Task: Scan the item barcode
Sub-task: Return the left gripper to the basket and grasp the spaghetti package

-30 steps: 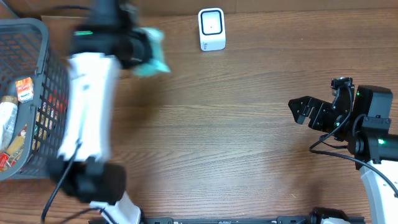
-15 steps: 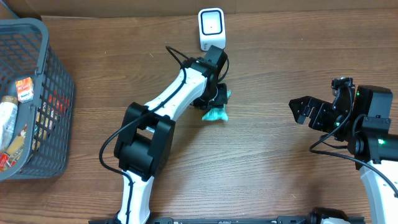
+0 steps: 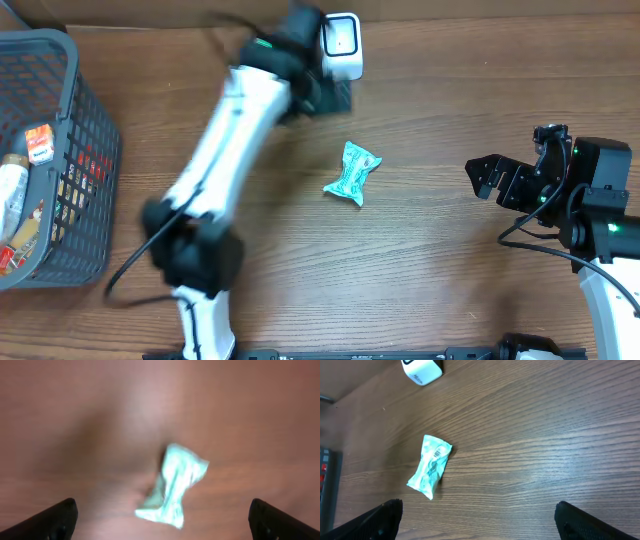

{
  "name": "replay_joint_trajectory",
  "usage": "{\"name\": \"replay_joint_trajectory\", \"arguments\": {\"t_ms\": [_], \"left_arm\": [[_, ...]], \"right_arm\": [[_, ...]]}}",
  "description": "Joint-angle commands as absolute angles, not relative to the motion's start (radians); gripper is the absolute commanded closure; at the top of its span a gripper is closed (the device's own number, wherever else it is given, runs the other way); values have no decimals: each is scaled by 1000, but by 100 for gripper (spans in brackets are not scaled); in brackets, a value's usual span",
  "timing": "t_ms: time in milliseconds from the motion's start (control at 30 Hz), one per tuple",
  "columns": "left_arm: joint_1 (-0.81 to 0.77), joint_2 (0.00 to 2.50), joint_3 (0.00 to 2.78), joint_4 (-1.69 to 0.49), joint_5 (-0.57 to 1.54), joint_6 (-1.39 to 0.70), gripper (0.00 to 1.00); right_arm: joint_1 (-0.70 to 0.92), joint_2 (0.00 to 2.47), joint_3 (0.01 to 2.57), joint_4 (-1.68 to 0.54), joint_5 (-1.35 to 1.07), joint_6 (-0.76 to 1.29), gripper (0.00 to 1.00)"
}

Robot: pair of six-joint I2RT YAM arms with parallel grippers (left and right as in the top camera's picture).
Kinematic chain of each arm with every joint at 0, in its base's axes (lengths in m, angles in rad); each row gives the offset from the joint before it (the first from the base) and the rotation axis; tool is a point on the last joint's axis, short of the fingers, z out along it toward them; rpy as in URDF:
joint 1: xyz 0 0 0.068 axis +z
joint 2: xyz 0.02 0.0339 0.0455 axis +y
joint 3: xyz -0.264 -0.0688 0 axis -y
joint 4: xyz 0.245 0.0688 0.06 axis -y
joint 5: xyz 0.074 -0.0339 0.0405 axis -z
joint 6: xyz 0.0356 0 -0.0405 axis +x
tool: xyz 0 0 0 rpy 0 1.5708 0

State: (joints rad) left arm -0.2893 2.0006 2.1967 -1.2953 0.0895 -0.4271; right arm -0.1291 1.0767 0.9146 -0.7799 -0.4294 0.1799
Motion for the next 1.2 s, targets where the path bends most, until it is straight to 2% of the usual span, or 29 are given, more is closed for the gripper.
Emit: {"name": "replay_joint_trajectory", "arguments": {"t_ms": [0,167,300,467,600,900,1033,1167], "left_arm": [[-149,1826,2368,-1368,-86,-318,0],[167,1716,2408,-1431,-173,-274,0],[480,1720,2399,-1471,-62,-290,0],[745,1752,2291,-1451,27,-291,0],[822,1752,2118,-1369,28,-279,0],[831,1760,1708,-1051,-65,-133,0],[831,1789,1605,-888,-62,9,0],[832,1848,1549,-817,-58,185,0]], "right_arm": [[-128,1077,944,-778,-420,178,0],[-128,1077,944,-780,-420,178,0],[-128,1077,944,-780,-420,178,0],[-128,1077,944,-780,-420,178,0],[-128,1077,944,-780,-420,178,0],[-128,1079,944,-780,-419,178,0],[-128,1087,944,-780,-419,178,0],[-128,1113,944,-786,-420,178,0]]}}
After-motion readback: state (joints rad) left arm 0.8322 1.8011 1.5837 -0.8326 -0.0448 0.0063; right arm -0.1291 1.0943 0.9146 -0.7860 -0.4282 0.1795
